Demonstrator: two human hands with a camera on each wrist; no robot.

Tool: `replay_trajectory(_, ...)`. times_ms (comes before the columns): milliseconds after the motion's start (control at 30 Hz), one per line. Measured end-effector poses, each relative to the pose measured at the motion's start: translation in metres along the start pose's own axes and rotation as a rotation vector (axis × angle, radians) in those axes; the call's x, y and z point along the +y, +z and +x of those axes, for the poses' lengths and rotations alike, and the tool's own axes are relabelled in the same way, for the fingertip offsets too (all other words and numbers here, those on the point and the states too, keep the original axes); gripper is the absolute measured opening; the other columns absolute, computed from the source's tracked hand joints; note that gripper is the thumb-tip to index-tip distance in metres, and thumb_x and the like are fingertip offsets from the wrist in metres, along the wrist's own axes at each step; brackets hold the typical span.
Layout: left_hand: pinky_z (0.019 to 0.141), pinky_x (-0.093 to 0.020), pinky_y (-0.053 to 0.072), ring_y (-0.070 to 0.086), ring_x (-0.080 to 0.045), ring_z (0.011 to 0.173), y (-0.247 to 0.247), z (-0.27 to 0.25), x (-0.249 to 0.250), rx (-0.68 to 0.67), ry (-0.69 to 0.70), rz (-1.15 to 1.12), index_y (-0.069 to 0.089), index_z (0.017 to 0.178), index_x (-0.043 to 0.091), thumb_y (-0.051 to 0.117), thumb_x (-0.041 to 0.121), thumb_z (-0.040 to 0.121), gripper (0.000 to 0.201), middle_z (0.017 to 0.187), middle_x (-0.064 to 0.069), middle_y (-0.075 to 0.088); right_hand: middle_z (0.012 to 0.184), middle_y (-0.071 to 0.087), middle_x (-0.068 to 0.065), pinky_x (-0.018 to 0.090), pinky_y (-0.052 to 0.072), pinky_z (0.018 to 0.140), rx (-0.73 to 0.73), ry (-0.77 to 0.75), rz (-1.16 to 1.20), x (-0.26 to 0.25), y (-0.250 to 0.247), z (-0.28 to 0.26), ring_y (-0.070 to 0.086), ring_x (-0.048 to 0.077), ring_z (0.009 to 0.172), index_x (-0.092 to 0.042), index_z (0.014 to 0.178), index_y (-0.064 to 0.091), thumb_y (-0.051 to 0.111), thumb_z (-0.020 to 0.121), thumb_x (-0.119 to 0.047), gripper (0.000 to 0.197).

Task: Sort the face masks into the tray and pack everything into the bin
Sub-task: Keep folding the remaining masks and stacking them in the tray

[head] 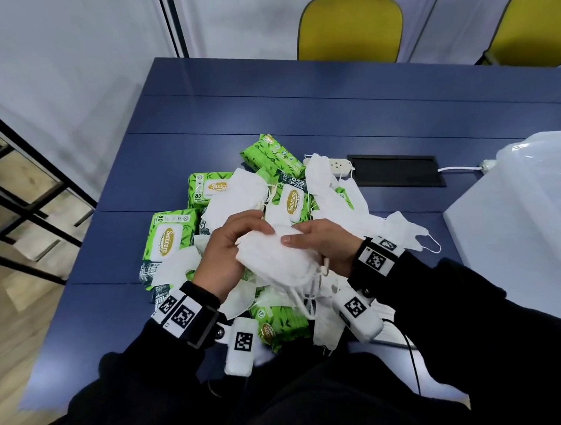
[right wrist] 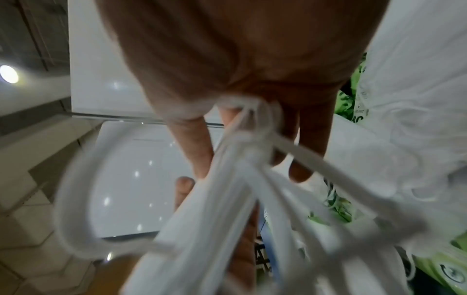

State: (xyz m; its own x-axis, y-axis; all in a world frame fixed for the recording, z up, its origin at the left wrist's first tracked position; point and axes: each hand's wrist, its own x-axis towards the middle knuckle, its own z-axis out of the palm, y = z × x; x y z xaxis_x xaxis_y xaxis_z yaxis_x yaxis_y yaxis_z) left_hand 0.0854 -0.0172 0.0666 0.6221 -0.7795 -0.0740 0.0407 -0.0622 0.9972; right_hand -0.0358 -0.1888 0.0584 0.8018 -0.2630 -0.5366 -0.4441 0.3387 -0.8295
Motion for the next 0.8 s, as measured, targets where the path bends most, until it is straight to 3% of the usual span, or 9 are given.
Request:
replay_trajectory(67,0.074,-0.032,0.057,0.064,-0.023,0.101,-0.006,-0.001,-0.004,0.13,-0.183,-0.229,0.075,0.109,0.019,0.056,0.002,0.097,0.028,0.114,0.002,0.072,0.107,0.075,0.017,0.043,0.059,0.073,0.153,-0.041,0.042,0.003,-0.005,0.001,0.072,0.031,0.085,-0.004,0.114,0.069,0.076,0.088,-0.016,0.03)
replay_trajectory(133,0.07,-0.043,0.061,0.064,-0.031,0.092,-0.006,-0.006,-0.008,0.124,-0.34,-0.386,0.071,0.123,0.022,0.05,0.018,0.106,0.027,0.116,-0.004,0.068,0.105,0.072,0.015,0.045,0.058,0.067,0.262,-0.073,0.059,0.011,-0.008,0.001,0.069,0.03,0.081,-0.005,0.114,0.067,0.073,0.091,-0.016,0.026)
replay_trajectory(233,0.062,-0.045,0.061,0.069,-0.027,0.087,0.005,-0.013,-0.016,0.022,-0.362,-0.26,0.061,0.135,0.032,0.055,0.013,0.104,0.037,0.122,-0.006,0.064,0.1,0.071,0.01,0.043,0.057,0.065,0.288,-0.081,0.055,0.022,-0.007,-0.004,0.067,0.028,0.083,-0.013,0.114,0.068,0.065,0.095,-0.01,0.019)
replay_trajectory(333,0.068,-0.039,0.059,0.066,-0.021,0.091,0.019,-0.011,-0.025,0.058,-0.315,-0.091,0.049,0.142,0.032,0.055,-0.003,0.098,0.057,0.125,-0.009,0.063,0.119,0.069,0.002,0.031,0.058,0.072,0.221,-0.154,-0.027,0.029,-0.009,-0.013,0.066,0.018,0.099,-0.022,0.129,0.064,0.055,0.092,0.006,0.047)
replay_trajectory(433,0.079,-0.041,0.059,0.069,-0.022,0.096,0.027,-0.003,-0.026,0.086,-0.305,-0.09,0.05,0.139,0.04,0.058,-0.003,0.095,0.062,0.116,-0.005,0.07,0.131,0.061,-0.005,0.032,0.056,0.087,0.165,-0.189,-0.332,0.028,-0.025,-0.029,0.062,0.016,0.11,-0.03,0.138,0.053,0.062,0.081,0.005,0.068)
replay_trajectory(500,0.074,-0.037,0.056,0.069,-0.025,0.096,0.035,0.005,-0.023,0.062,-0.306,-0.06,0.06,0.129,0.04,0.063,0.003,0.092,0.053,0.114,-0.005,0.07,0.138,0.054,-0.007,0.026,0.053,0.095,0.09,-0.179,-0.473,0.024,-0.039,-0.043,0.058,0.017,0.118,-0.029,0.148,0.04,0.073,0.079,0.004,0.084)
replay_trajectory(600,0.08,-0.046,0.057,0.07,-0.031,0.103,0.059,0.012,-0.013,0.007,-0.317,-0.015,0.067,0.12,0.036,0.069,0.022,0.08,0.043,0.117,-0.004,0.071,0.154,0.032,-0.007,0.006,0.04,0.096,0.055,-0.229,-0.583,0.019,-0.059,-0.064,0.042,0.001,0.129,-0.022,0.161,0.01,0.089,0.07,-0.001,0.122)
replay_trajectory(700,0.076,-0.043,0.059,0.072,-0.029,0.1,0.088,0.017,-0.001,0.001,-0.32,-0.034,0.063,0.123,0.026,0.067,0.025,0.074,0.049,0.116,-0.006,0.071,0.161,0.022,0.001,0.028,0.033,0.117,0.12,-0.322,-0.844,0.019,-0.079,-0.073,0.027,0.01,0.145,-0.023,0.162,0.002,0.097,0.058,-0.015,0.141)
replay_trajectory(800,0.065,-0.036,0.056,0.07,-0.03,0.096,0.117,0.021,0.011,-0.048,-0.34,-0.079,0.059,0.127,0.019,0.065,0.02,0.076,0.051,0.119,-0.009,0.068,0.155,0.024,0.006,0.035,0.039,0.114,0.193,-0.362,-1.09,0.02,-0.096,-0.084,0.035,0.023,0.141,-0.022,0.161,0.012,0.098,0.053,-0.024,0.138)
